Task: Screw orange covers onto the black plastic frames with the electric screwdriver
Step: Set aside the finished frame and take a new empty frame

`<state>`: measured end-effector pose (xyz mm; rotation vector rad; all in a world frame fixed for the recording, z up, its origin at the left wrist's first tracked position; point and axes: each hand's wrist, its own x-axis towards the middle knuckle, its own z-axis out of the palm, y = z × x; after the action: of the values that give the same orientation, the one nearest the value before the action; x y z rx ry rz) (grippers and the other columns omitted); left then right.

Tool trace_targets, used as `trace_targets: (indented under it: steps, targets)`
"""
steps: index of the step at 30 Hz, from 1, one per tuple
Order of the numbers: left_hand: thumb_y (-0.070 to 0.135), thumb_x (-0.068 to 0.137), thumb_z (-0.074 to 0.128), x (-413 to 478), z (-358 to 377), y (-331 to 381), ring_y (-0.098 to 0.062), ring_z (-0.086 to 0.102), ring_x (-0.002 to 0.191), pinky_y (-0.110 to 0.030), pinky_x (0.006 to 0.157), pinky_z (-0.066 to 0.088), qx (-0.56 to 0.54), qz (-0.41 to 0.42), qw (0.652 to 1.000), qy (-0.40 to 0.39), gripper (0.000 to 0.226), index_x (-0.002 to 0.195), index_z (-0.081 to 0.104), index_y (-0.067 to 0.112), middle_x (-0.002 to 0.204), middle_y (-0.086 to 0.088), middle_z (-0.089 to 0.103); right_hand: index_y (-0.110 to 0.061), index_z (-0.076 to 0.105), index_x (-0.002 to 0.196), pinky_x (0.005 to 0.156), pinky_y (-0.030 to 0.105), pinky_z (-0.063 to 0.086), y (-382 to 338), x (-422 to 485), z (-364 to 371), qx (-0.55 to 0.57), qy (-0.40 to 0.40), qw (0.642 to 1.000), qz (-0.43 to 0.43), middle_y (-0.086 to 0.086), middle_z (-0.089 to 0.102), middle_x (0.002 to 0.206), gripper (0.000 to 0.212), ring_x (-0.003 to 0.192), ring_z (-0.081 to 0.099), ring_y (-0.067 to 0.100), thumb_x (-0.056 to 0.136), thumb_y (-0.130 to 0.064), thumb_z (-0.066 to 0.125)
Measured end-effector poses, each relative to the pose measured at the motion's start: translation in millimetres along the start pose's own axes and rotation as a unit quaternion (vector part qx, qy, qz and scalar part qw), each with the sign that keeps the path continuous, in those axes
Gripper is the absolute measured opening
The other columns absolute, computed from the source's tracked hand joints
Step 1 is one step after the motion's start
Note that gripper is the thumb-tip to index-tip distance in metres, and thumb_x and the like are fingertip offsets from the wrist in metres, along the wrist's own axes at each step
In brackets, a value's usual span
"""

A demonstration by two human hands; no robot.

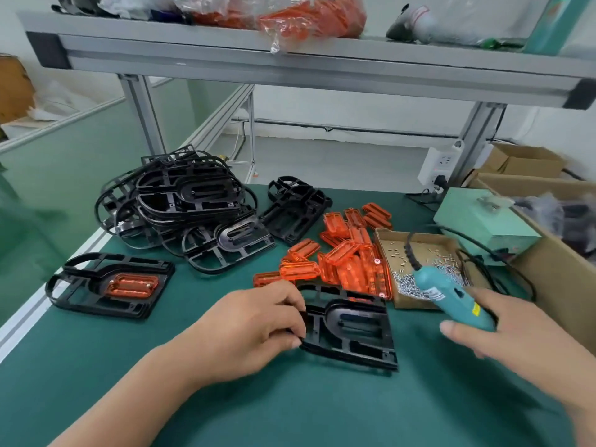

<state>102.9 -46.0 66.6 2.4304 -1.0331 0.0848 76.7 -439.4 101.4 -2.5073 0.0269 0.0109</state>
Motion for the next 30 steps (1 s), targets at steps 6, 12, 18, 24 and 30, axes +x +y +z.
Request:
trace_targets:
  steps: [6,12,18,24,30]
  targets:
    - [0.031,0.097,0.072,0,4,5,0.003,0.057,0.104,-0.015,0.087,0.044,-0.058,-0.017,0.995,-0.077,0.003,0.098,0.073,0.034,0.128,0.026,0.051,-0.046,0.060,0.107,0.068,0.031,0.053,5,-9,17,-0.137,-0.035,0.990,-0.018,-0.018,0.068,0.077,0.038,0.073,0.063,0.006,0.078,-0.067,0.074]
    - [0.028,0.093,0.079,-3,-7,-5,-0.009,0.064,0.109,-0.024,0.093,0.049,-0.145,-0.076,0.978,-0.133,0.004,0.093,0.077,0.032,0.127,0.026,0.055,-0.044,0.057,0.105,0.065,0.029,0.052,12,-14,21,-0.190,-0.043,0.981,-0.018,-0.023,0.067,0.079,0.038,0.076,0.061,0.002,0.080,-0.071,0.066]
    - [0.026,0.087,0.085,-10,-27,-15,-0.019,0.066,0.100,-0.033,0.090,0.054,-0.189,-0.130,0.967,-0.115,0.010,0.088,0.080,0.034,0.123,0.017,0.059,-0.038,0.053,0.091,0.062,0.026,0.045,16,-11,25,-0.230,0.000,0.973,-0.015,-0.018,0.062,0.078,0.035,0.069,0.058,0.001,0.082,-0.070,0.064]
    - [0.036,0.083,0.086,-19,-35,-12,-0.016,0.062,0.093,-0.035,0.084,0.054,-0.202,-0.143,0.952,-0.181,0.008,0.089,0.080,0.036,0.117,0.013,0.054,-0.052,0.042,0.094,0.067,0.029,0.048,21,-9,19,-0.271,-0.049,0.961,0.014,-0.015,0.052,0.093,0.044,0.080,0.057,0.002,0.075,-0.092,0.043]
    - [0.053,0.079,0.085,-19,-35,-9,-0.007,0.057,0.107,-0.025,0.093,0.047,-0.142,-0.141,0.948,-0.247,0.018,0.094,0.077,0.045,0.116,0.017,0.047,-0.049,0.047,0.122,0.070,0.028,0.048,23,-4,17,-0.323,-0.055,0.945,0.019,-0.018,0.047,0.103,0.074,0.091,0.058,0.003,0.071,-0.098,0.024]
